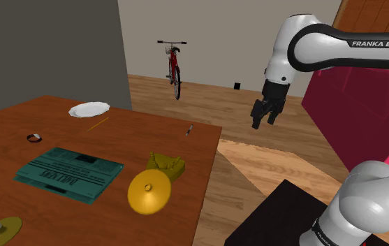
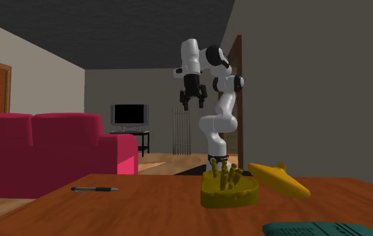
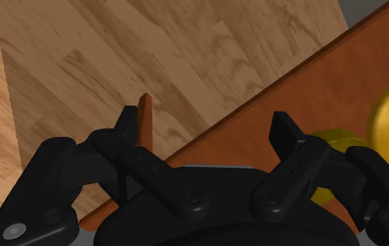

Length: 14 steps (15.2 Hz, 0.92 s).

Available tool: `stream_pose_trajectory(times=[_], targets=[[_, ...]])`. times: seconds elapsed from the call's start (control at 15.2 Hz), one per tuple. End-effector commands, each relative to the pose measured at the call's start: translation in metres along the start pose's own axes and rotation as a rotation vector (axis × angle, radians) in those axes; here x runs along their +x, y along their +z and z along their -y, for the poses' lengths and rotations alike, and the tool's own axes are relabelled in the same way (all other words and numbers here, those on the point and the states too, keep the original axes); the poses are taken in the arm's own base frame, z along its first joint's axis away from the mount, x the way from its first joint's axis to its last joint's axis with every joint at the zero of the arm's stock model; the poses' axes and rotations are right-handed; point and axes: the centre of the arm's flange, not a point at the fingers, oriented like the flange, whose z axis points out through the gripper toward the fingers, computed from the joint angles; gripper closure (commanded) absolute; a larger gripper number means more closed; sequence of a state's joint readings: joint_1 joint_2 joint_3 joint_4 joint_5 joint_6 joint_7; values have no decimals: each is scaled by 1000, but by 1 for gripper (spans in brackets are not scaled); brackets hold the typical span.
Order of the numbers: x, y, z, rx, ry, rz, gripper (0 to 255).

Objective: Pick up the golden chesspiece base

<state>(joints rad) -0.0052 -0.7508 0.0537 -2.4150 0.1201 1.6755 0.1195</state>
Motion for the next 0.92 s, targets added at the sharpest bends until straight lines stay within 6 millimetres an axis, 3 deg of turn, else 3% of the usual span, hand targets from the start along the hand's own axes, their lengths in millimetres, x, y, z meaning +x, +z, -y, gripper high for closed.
stream_pose_trajectory(times=[0.0, 0.86], targets=[[0, 0, 0, 0, 0, 0, 0], [96, 63, 138, -97, -35, -38, 0]])
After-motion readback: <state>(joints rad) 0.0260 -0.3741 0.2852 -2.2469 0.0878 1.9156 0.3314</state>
